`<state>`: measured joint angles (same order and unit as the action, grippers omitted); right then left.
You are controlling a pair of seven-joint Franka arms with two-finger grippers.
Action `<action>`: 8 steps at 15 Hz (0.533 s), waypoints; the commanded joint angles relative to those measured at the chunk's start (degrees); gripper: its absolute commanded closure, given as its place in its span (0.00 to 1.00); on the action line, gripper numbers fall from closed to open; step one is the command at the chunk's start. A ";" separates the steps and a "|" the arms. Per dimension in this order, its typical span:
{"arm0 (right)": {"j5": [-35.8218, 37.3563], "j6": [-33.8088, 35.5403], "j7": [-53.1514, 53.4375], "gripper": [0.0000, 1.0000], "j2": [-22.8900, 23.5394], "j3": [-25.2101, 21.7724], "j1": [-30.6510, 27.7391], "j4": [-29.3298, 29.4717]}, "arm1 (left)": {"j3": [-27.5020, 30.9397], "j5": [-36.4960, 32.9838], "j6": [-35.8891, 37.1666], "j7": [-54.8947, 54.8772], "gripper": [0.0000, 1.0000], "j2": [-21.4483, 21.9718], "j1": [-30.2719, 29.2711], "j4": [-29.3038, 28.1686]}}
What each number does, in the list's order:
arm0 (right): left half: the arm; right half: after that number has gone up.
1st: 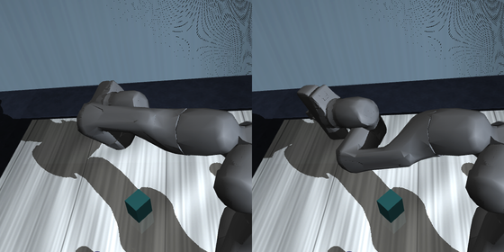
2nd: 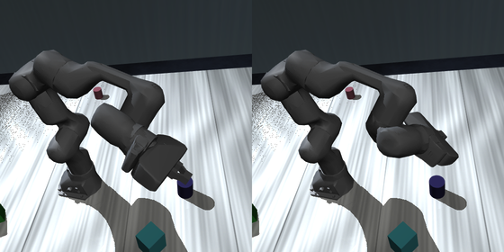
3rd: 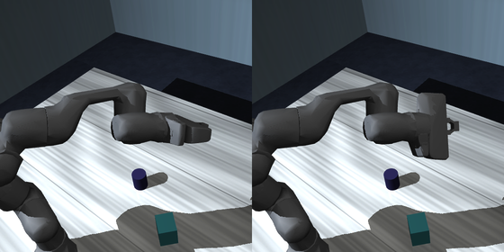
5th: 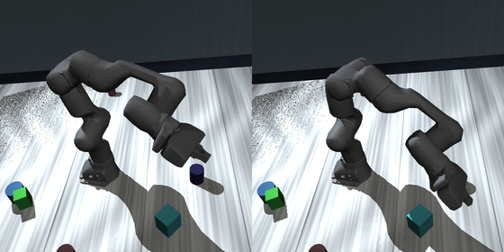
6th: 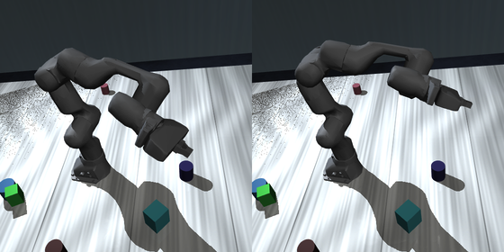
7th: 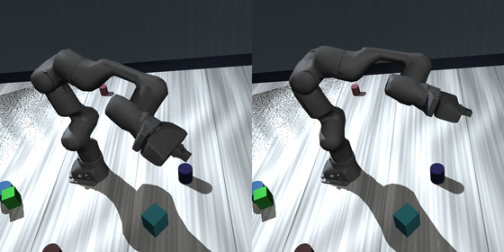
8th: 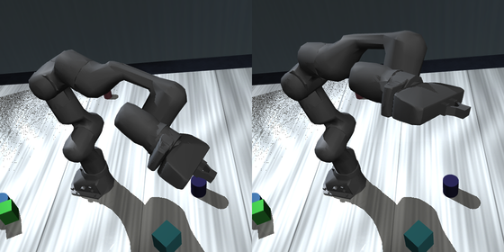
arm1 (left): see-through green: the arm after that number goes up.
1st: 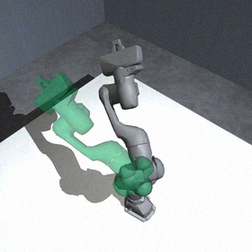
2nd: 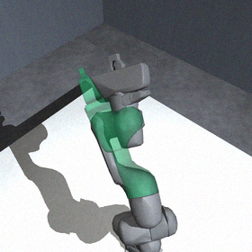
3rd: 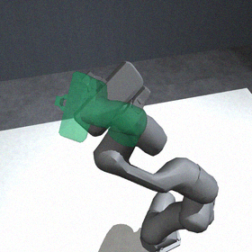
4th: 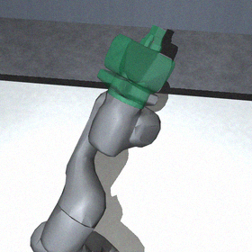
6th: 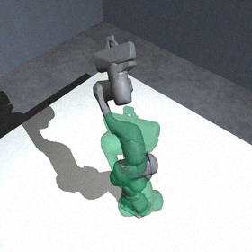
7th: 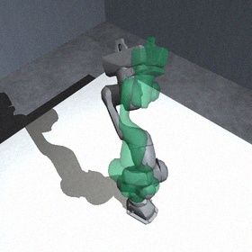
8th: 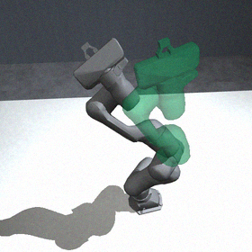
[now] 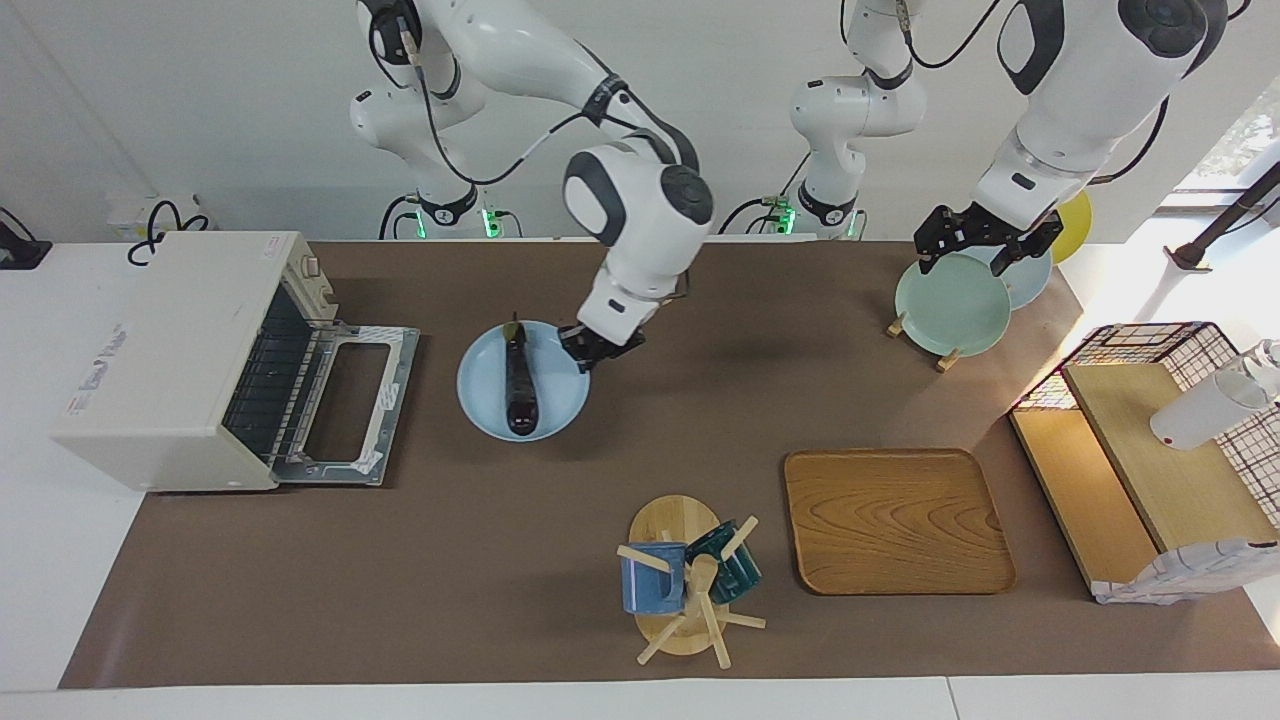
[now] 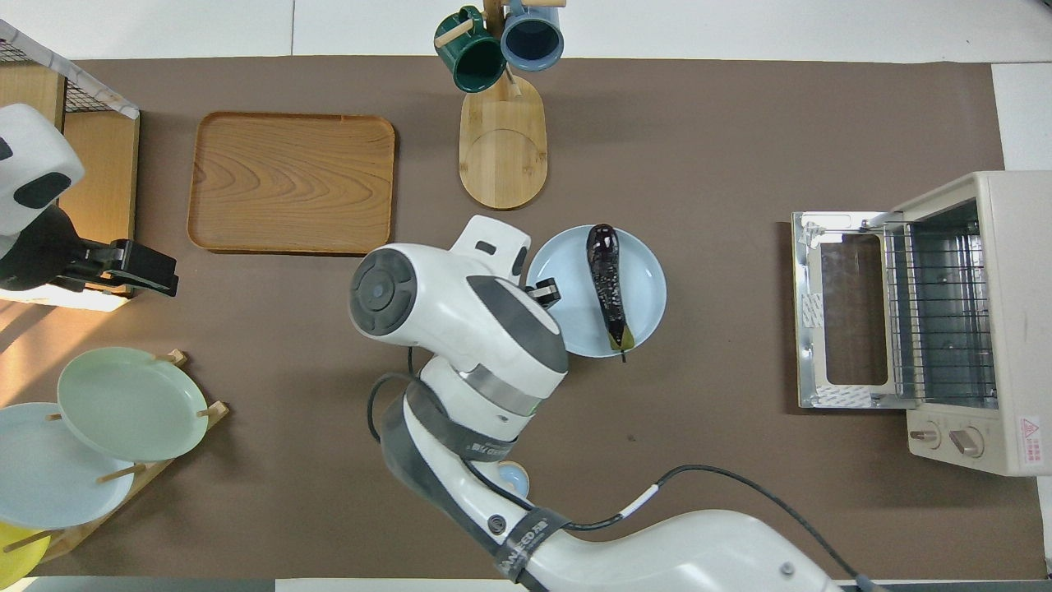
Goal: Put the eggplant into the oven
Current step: 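Grasp the eggplant on the blue plate with the right gripper, then carry the eggplant into the open oven and release it with the right gripper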
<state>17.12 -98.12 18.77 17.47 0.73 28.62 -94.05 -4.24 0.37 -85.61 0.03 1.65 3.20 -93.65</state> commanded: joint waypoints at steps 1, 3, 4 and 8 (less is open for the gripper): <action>0.64 -9.78 -8.18 1.00 -16.98 0.94 -8.29 -23.05 | -0.06 -0.64 0.27 -1.00 0.00 0.55 -0.65 0.14; 0.55 -14.80 -15.12 1.00 -23.33 1.03 -15.93 -31.60 | -0.15 -0.55 0.27 -1.00 0.00 0.55 -0.65 0.14; 0.55 -16.22 -18.82 1.00 -24.57 1.03 -18.40 -33.64 | -0.15 -0.55 0.36 -1.00 0.00 0.55 -0.65 0.14; 0.37 -19.12 -27.18 1.00 -27.48 0.94 -26.93 -37.86 | -0.06 1.12 0.09 -1.00 0.00 0.55 -0.74 0.14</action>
<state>17.12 -114.32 -5.25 -7.46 0.72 4.95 -128.04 -4.14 0.58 -85.65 0.03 1.67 3.20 -93.65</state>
